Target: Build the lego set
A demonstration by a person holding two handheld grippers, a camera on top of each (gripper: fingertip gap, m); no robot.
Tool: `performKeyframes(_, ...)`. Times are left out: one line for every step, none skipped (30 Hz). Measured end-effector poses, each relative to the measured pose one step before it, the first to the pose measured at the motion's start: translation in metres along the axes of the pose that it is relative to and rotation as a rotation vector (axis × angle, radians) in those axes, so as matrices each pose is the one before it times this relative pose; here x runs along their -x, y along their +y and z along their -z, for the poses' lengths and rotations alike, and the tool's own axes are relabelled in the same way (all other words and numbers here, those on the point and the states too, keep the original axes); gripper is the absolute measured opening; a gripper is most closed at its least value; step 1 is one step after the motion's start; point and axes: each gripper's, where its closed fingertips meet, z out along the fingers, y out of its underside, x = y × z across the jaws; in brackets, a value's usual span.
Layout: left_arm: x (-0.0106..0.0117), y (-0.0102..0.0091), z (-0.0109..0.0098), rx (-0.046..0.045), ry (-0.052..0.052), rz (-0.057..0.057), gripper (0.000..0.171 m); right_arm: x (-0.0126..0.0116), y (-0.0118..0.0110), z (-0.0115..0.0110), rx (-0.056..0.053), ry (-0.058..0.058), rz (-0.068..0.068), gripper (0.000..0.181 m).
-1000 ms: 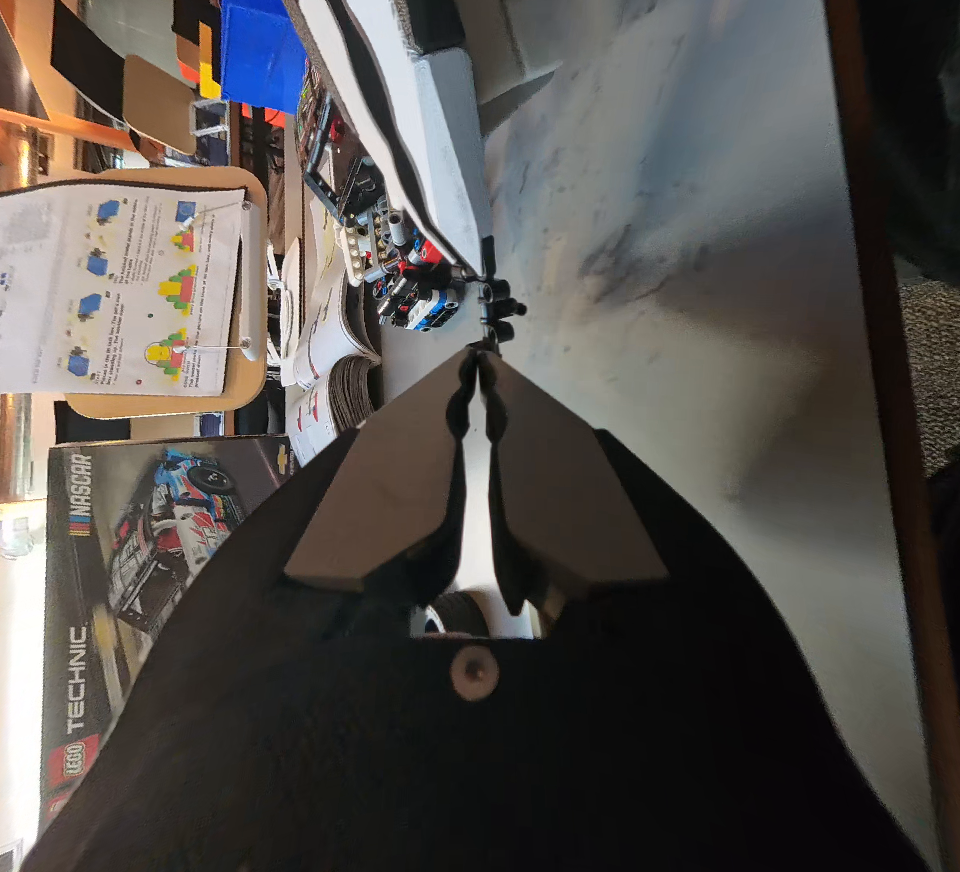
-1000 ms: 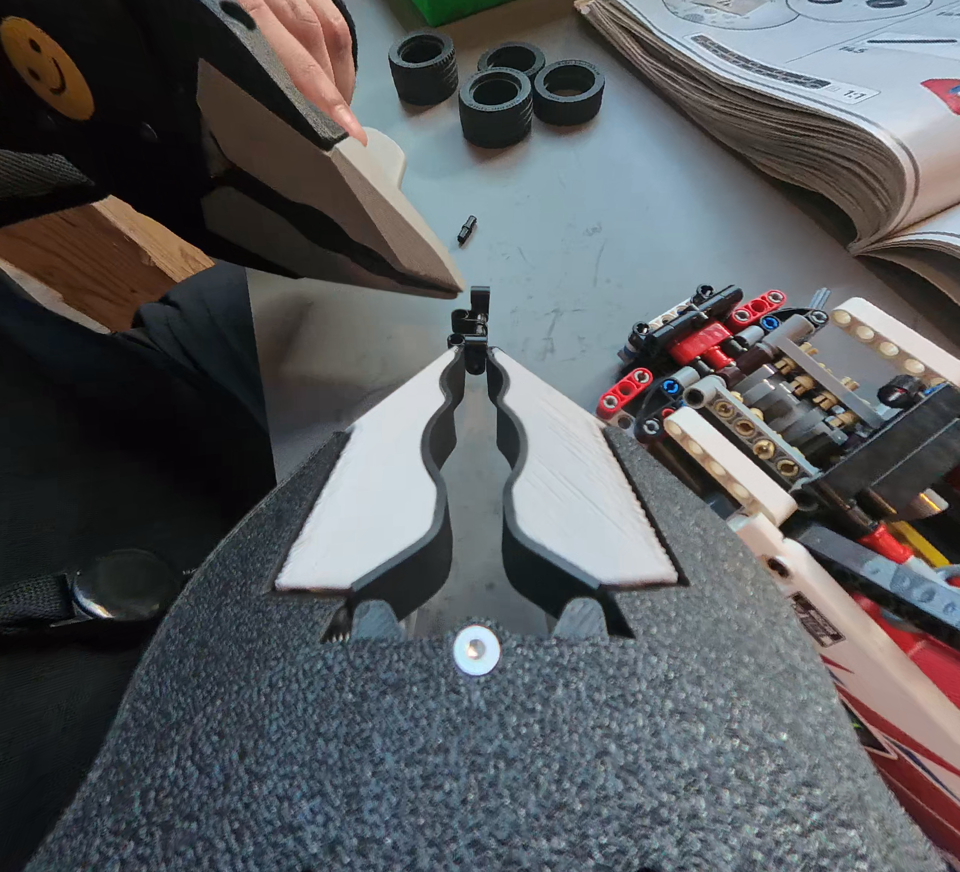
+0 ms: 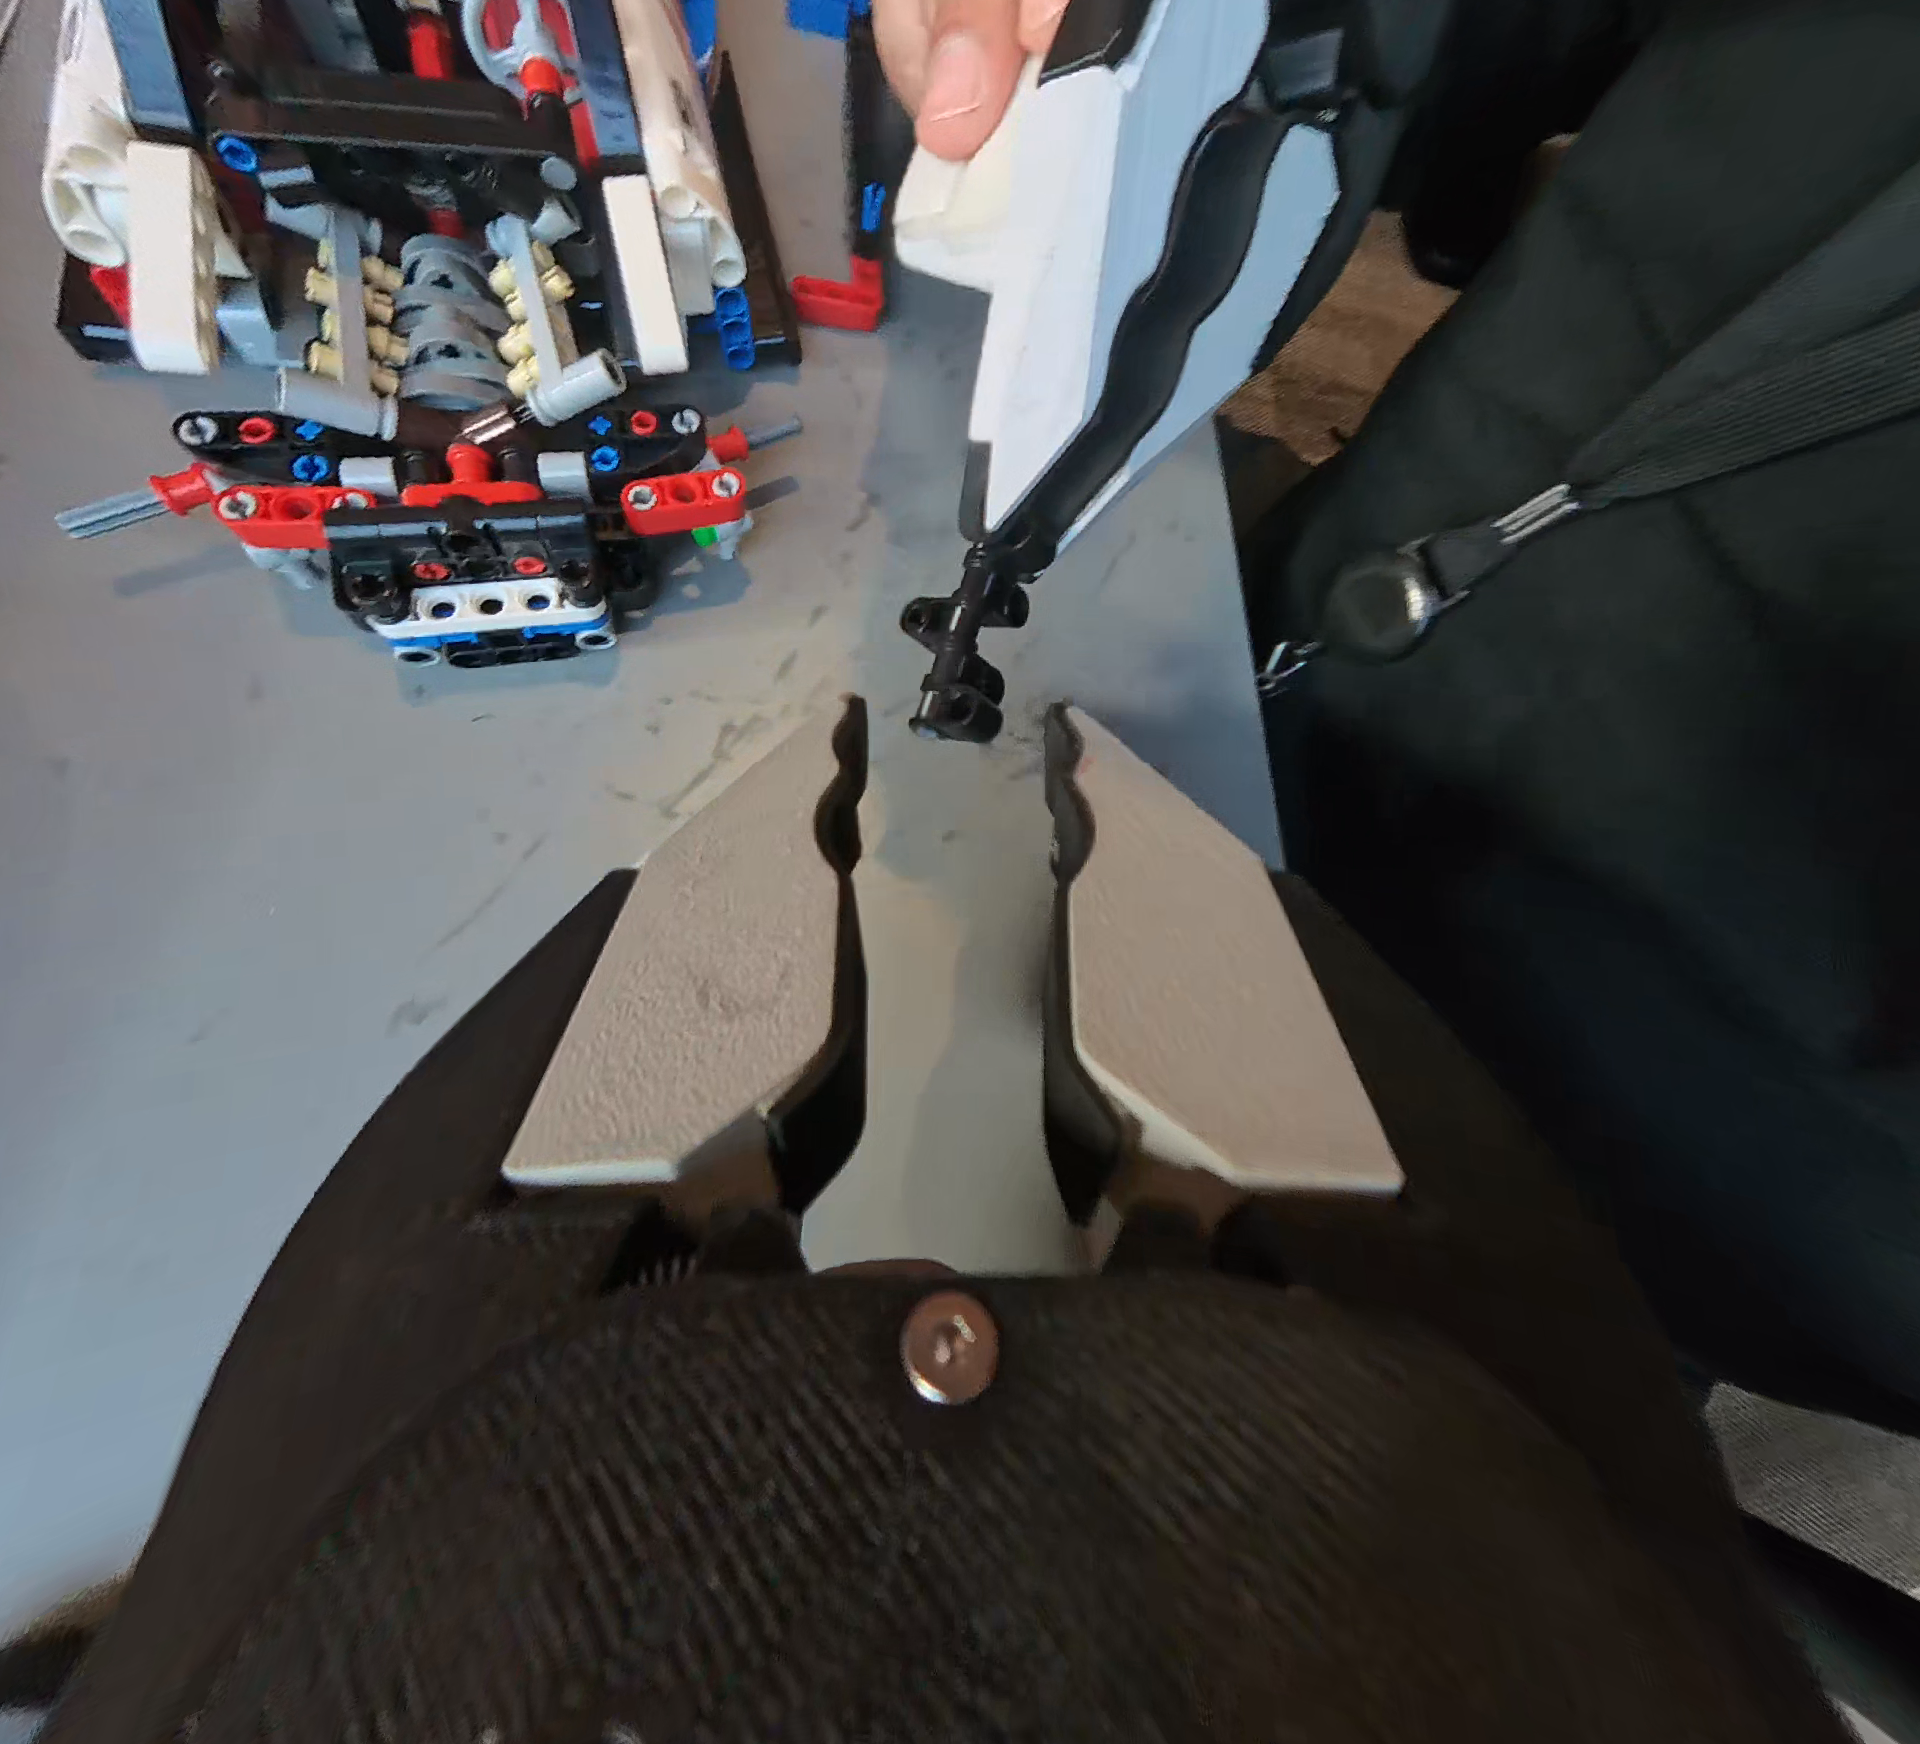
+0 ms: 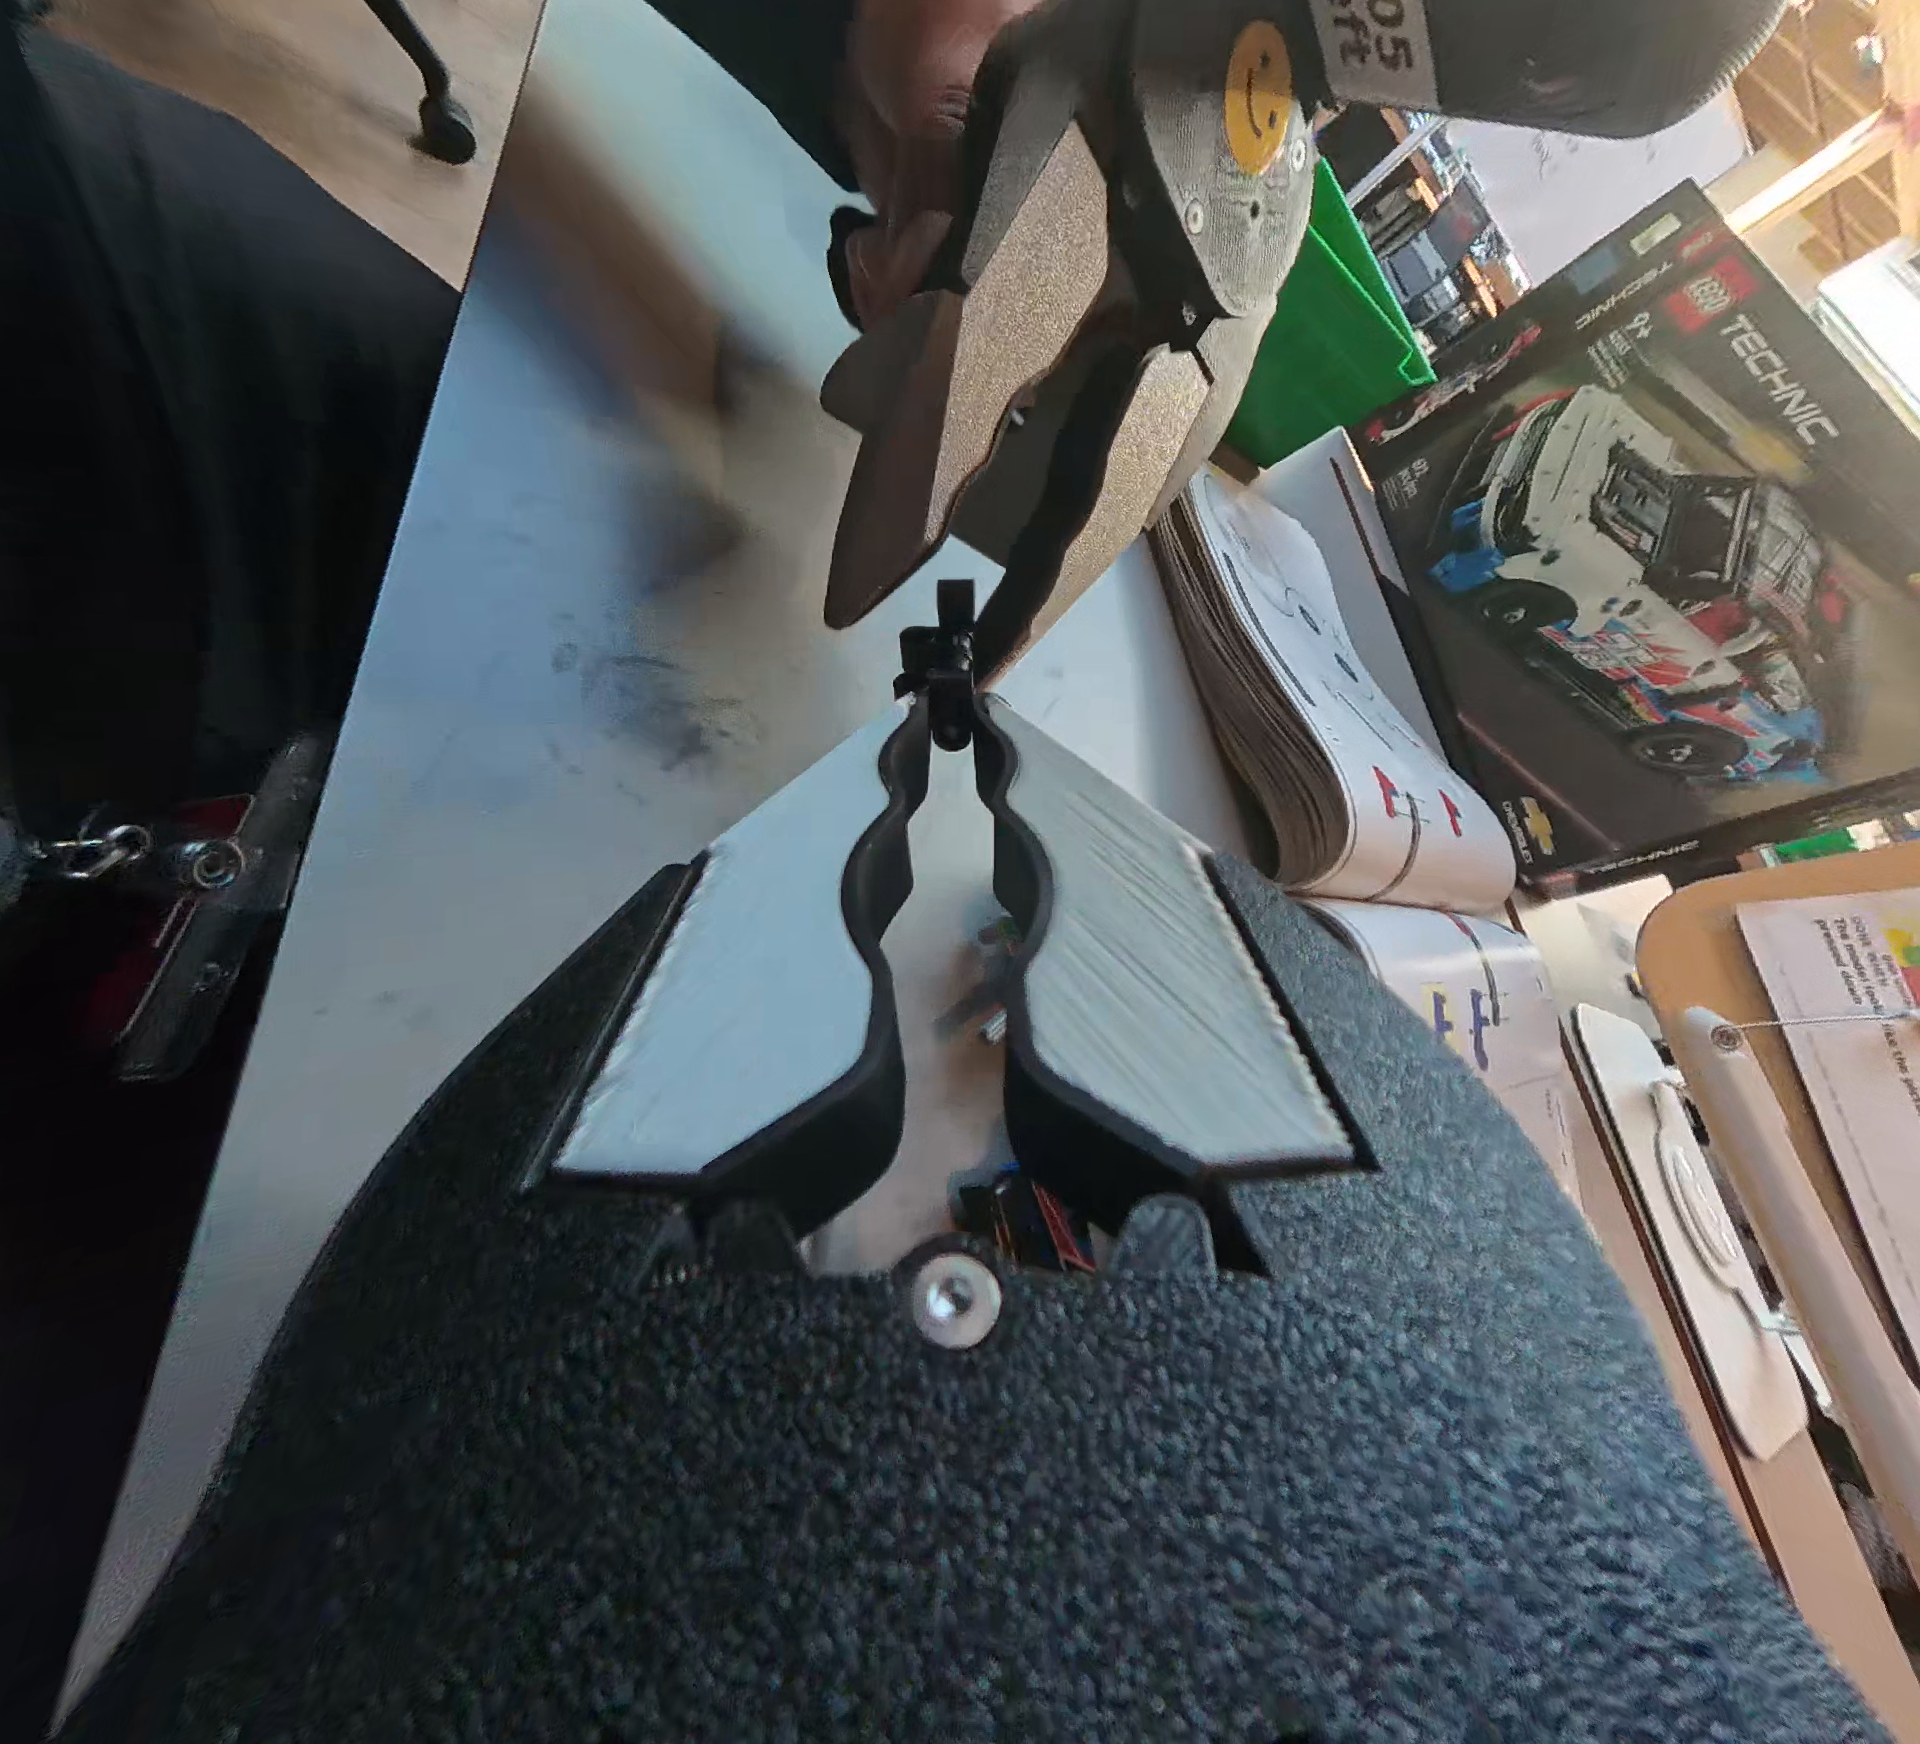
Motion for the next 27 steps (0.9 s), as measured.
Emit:
performKeyframes(-0.00222, -0.00270, 0.00041, -0.01340, 0.0249, 0.0035, 0.032, -0.00088, -0.00113, 0.00058, -0.0118, -0.0015, 0.0020, 0.007)
performKeyframes(-0.00198, -0.00228, 0.00029, -0.01030, 0.0220, 0.0044, 0.032, -0.00166, -0.00078, 0.00049, -0.0051, 0.0037, 0.0032, 0.007)
performKeyframes(-0.00154, -0.00179, 0.00002, -0.00713, 0.0183, 0.0041, 0.031, -0.00080, -0.00120, 0.00040, -0.0045, 0.0001, 0.0030, 0.007)
performKeyframes(-0.00122, -0.00095, -0.00030, -0.00278, 0.0135, 0.0022, 0.030, -0.00058, -0.00145, 0.00019, -0.0051, -0.0007, 0.0004, 0.007)
performKeyframes(-0.00107, 0.00000, -0.00057, 0.00078, 0.0107, -0.0006, 0.028, -0.00070, -0.00163, 0.00018, -0.0054, 0.0026, 0.0001, 0.007)
performKeyframes(-0.00075, 0.00016, -0.00072, 0.00130, 0.0070, -0.0006, 0.028, 0.00018, -0.00190, 0.00015, -0.0071, -0.0015, 0.0014, 0.007)
performKeyframes(-0.00141, 0.00021, -0.00081, 0.00009, 0.0096, 0.0005, 0.028, 0.00064, -0.00153, 0.00000, -0.0047, -0.0028, 0.0012, 0.007)
performKeyframes(-0.00162, 0.00035, -0.00063, -0.00010, 0.0091, -0.0004, 0.028, 0.00022, -0.00093, -0.00017, -0.0006, 0.0018, 0.0034, 0.007)
performKeyframes(-0.00110, 0.00071, -0.00023, 0.00023, 0.0028, -0.0048, 0.026, 0.00104, -0.00017, -0.00030, 0.0033, 0.0004, 0.0105, 0.007)
performKeyframes(0.00021, 0.00172, 0.00013, 0.00321, -0.0070, -0.0073, 0.026, 0.00170, 0.00127, -0.00094, 0.0110, -0.0022, 0.0144, 0.007)
performKeyframes(0.00122, 0.00350, 0.00046, 0.01193, -0.0135, -0.0051, 0.024, 0.00247, 0.00233, -0.00134, 0.0183, -0.0047, 0.0154, 0.007)
performKeyframes(0.00129, 0.00450, 0.00082, 0.01757, -0.0131, -0.0021, 0.025, 0.00240, 0.00226, -0.00138, 0.0192, -0.0011, 0.0221, 0.007)
performKeyframes(0.00209, 0.00534, 0.00099, 0.02261, -0.0193, -0.0024, 0.026, 0.00255, 0.00217, -0.00152, 0.0195, 0.0003, 0.0322, 0.007)
performKeyframes(0.00234, 0.00510, 0.00131, 0.02174, -0.0234, -0.0074, 0.026, 0.00202, 0.00266, -0.00185, 0.0258, 0.0048, 0.0419, 0.007)
performKeyframes(0.00229, 0.00392, 0.00133, 0.01728, -0.0266, -0.0105, 0.026, 0.00067, 0.00327, -0.00191, 0.0319, 0.0137, 0.0521, 0.007)
performKeyframes(0.00187, 0.00247, 0.00095, 0.01211, -0.0236, -0.0111, 0.026, 0.00021, 0.00270, -0.00167, 0.0295, 0.0169, 0.0607, 0.007)
performKeyframes(0.00078, 0.00168, 0.00040, 0.00839, -0.0165, -0.0112, 0.026, -0.00052, 0.00191, -0.00146, 0.0230, 0.0211, 0.0623, 0.007)
performKeyframes(0.00061, 0.00107, -0.00044, 0.00569, -0.0124, -0.0110, 0.028, 0.00008, 0.00103, -0.00136, 0.0134, 0.0170, 0.0551, 0.007)
performKeyframes(0.00131, 0.00026, -0.00127, 0.00152, -0.0125, -0.0080, 0.028, 0.00203, 0.00052, -0.00143, 0.0049, 0.0048, 0.0470, 0.007)
performKeyframes(0.00037, -0.00023, -0.00223, 0.00164, -0.0036, -0.0049, 0.028, 0.00220, 0.00066, -0.00153, 0.0076, 0.0017, 0.0406, 0.007)
performKeyframes(0.00064, 0.00055, -0.00253, 0.00899, -0.0050, -0.0060, 0.031, 0.00259, -0.00004, -0.00127, 0.0042, -0.0036, 0.0342, 0.007)
performKeyframes(0.00151, 0.00193, -0.00273, 0.01552, -0.0100, -0.0124, 0.032, 0.00256, -0.00104, -0.00087, -0.0030, -0.0076, 0.0265, 0.007)
performKeyframes(0.00073, 0.00193, -0.00226, 0.01292, -0.0057, -0.0130, 0.032, 0.00204, -0.00104, -0.00071, -0.0028, -0.0080, 0.0194, 0.007)
performKeyframes(0.00076, 0.00184, -0.00166, 0.01158, -0.0067, -0.0132, 0.031, 0.00286, -0.00064, -0.00065, -0.0008, -0.0138, 0.0165, 0.007)
performKeyframes(0.00206, 0.00124, -0.00046, 0.00718, -0.0140, -0.0115, 0.030, 0.00281, -0.00032, -0.00062, 0.0026, -0.0140, 0.0166, 0.008)
performKeyframes(0.00217, 0.00102, 0.00144, 0.00517, -0.0137, -0.0088, 0.031, 0.00127, -0.00073, -0.00038, 0.0014, -0.0030, 0.0159, 0.008)
performKeyframes(0.00261, 0.00096, 0.00231, 0.00463, -0.0131, -0.0059, 0.031, 0.00197, -0.00109, -0.00025, -0.0037, -0.0056, 0.0148, 0.008)
